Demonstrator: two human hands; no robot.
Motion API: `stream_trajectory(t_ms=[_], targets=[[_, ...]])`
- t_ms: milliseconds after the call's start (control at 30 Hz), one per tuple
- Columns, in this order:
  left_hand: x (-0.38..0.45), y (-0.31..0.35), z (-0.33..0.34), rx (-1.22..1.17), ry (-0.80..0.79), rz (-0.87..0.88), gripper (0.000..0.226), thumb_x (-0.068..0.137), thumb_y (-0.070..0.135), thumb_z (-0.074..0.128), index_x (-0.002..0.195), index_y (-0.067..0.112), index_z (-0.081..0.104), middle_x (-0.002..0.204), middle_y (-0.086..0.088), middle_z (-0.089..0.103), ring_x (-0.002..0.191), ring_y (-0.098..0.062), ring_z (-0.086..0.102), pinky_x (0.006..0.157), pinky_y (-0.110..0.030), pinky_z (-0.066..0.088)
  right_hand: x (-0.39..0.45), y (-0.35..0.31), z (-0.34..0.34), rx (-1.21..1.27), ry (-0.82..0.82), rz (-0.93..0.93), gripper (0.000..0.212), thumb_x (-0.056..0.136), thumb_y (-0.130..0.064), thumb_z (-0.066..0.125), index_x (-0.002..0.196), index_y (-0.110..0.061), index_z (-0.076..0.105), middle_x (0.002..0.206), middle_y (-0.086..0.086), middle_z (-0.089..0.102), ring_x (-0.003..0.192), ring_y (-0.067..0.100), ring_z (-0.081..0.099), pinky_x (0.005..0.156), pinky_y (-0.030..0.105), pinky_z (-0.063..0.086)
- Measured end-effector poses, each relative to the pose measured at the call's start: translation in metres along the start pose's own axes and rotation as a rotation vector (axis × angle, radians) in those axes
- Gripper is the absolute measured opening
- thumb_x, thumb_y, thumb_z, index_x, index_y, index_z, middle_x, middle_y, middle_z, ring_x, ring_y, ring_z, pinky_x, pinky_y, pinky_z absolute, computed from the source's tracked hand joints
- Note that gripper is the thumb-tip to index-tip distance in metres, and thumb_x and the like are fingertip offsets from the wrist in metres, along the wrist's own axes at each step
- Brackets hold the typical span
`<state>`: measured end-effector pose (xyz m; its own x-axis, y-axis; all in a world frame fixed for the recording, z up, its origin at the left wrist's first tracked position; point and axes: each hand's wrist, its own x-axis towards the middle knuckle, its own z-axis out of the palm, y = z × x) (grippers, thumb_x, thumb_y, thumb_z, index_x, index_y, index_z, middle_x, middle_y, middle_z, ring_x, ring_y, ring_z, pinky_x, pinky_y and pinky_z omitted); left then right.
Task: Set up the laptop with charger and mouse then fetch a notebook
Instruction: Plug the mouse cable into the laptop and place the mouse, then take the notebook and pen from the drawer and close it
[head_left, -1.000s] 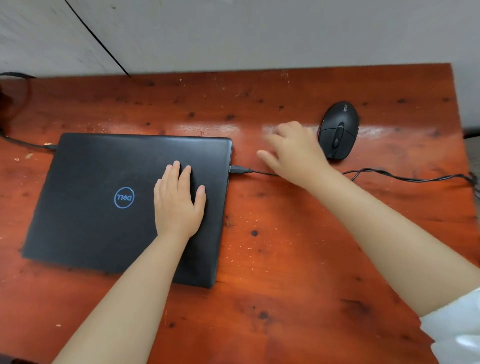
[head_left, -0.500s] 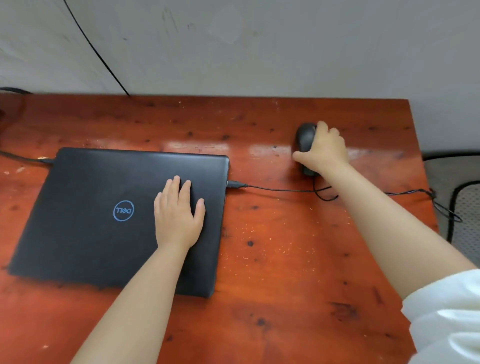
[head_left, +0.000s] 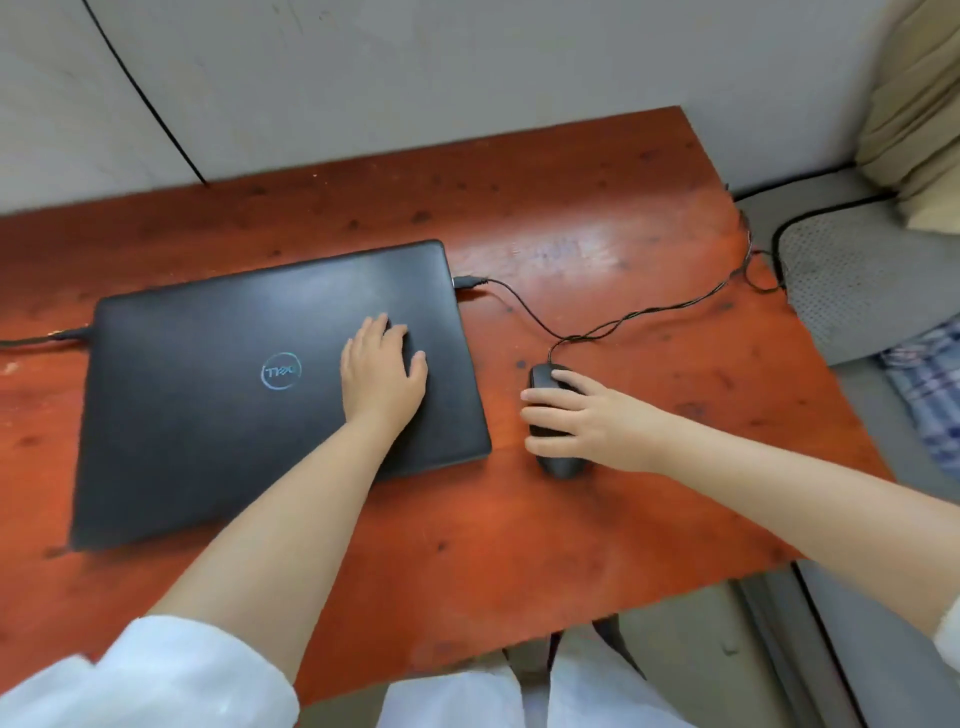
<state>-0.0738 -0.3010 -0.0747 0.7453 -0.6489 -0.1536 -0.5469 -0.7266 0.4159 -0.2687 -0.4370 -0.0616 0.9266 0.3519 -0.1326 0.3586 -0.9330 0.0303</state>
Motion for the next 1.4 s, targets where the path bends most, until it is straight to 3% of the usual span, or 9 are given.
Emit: stream_trajectory(t_ms=[300, 367, 467, 533, 633, 767, 967, 1133, 1400], targets=[[-0.095, -0.060, -0.011, 0.058, -0.032, 0.213, 0.036, 0.094, 0.012, 0.052, 0.128, 0.001, 0.054, 0.148, -0.013, 0.040, 0.142, -0.026, 0.028, 0.117, -0.037, 0.019, -0.019, -0.051, -0.001, -0.230, -0.246, 0.085, 0.051, 0.037, -0.007, 0.090, 0.082, -0.025, 0.075, 0.112, 0.005, 0.073, 0.106, 0.031, 0.068, 0.079, 0.050, 0.056], [-0.115, -0.072, -0.016, 0.132, -0.037, 0.238, 0.034, 0.091, 0.009, 0.055, 0.123, -0.002, 0.058, 0.143, -0.018, 0.046, 0.139, -0.030, 0.036, 0.115, -0.041, 0.026, -0.013, -0.066, -0.010, -0.228, -0.310, 0.182, 0.059, 0.045, -0.008, 0.089, 0.099, -0.027, 0.074, 0.124, 0.007, 0.067, 0.116, 0.032, 0.061, 0.087, 0.052, 0.052], [-0.150, -0.088, -0.024, 0.213, -0.003, 0.291, 0.027, 0.076, 0.007, 0.058, 0.096, -0.005, 0.071, 0.111, -0.027, 0.069, 0.108, -0.041, 0.064, 0.090, -0.053, 0.050, -0.007, -0.103, -0.018, -0.239, -0.328, 0.313, 0.064, 0.088, -0.003, 0.053, 0.145, -0.023, 0.032, 0.159, 0.010, 0.016, 0.147, 0.031, 0.013, 0.116, 0.052, 0.015], [-0.179, -0.102, -0.026, 0.285, 0.006, 0.298, 0.025, 0.069, 0.008, 0.062, 0.089, -0.005, 0.073, 0.101, -0.027, 0.073, 0.096, -0.042, 0.069, 0.080, -0.055, 0.054, 0.001, -0.145, -0.017, -0.114, -0.242, 0.513, 0.070, 0.073, 0.004, 0.066, 0.138, -0.011, 0.045, 0.150, 0.020, 0.034, 0.140, 0.036, 0.031, 0.110, 0.052, 0.030], [-0.237, -0.123, -0.024, 0.282, 0.025, 0.201, 0.033, 0.081, 0.009, 0.066, 0.112, -0.004, 0.065, 0.124, -0.026, 0.062, 0.118, -0.040, 0.057, 0.100, -0.052, 0.042, 0.006, -0.210, 0.012, -0.010, 0.130, 0.551, 0.069, 0.023, 0.011, 0.081, 0.091, 0.001, 0.073, 0.095, 0.023, 0.074, 0.086, 0.039, 0.072, 0.066, 0.047, 0.058], [-0.322, -0.163, -0.003, 0.332, 0.041, 0.168, 0.030, 0.069, 0.010, 0.077, 0.096, -0.002, 0.071, 0.098, -0.024, 0.073, 0.091, -0.038, 0.070, 0.080, -0.049, 0.055, 0.013, -0.307, 0.038, 0.208, 0.324, 0.636, 0.047, 0.042, 0.015, 0.067, 0.089, 0.008, 0.072, 0.088, 0.026, 0.074, 0.077, 0.039, 0.073, 0.062, 0.045, 0.058], [-0.383, -0.229, 0.031, 0.417, -0.052, 0.027, 0.034, 0.041, 0.011, 0.090, 0.063, 0.001, 0.067, 0.060, -0.015, 0.066, 0.054, -0.032, 0.065, 0.046, -0.034, 0.053, 0.023, -0.385, 0.094, 0.513, 0.274, 0.880, 0.041, 0.059, 0.014, 0.066, 0.099, 0.010, 0.068, 0.098, 0.027, 0.070, 0.087, 0.044, 0.069, 0.068, 0.042, 0.058], [-0.342, -0.273, 0.077, 0.254, -0.033, -0.225, 0.046, 0.093, 0.029, 0.052, 0.132, 0.004, 0.046, 0.129, -0.020, 0.052, 0.119, -0.035, 0.049, 0.092, -0.042, 0.046, 0.062, -0.363, 0.147, 0.803, 0.234, 1.273, 0.046, 0.094, -0.011, 0.049, 0.138, 0.001, 0.040, 0.137, 0.022, 0.050, 0.126, 0.034, 0.046, 0.102, 0.035, 0.037], [-0.244, -0.353, 0.181, -0.346, 0.261, -0.295, 0.081, 0.085, 0.038, 0.065, 0.144, 0.000, 0.025, 0.144, -0.021, 0.040, 0.134, -0.034, 0.037, 0.112, -0.044, 0.035, 0.133, -0.301, 0.274, 1.036, 0.796, 1.462, 0.085, 0.085, -0.038, 0.064, 0.149, -0.006, 0.019, 0.153, 0.011, 0.032, 0.140, 0.027, 0.034, 0.116, 0.036, 0.028]])
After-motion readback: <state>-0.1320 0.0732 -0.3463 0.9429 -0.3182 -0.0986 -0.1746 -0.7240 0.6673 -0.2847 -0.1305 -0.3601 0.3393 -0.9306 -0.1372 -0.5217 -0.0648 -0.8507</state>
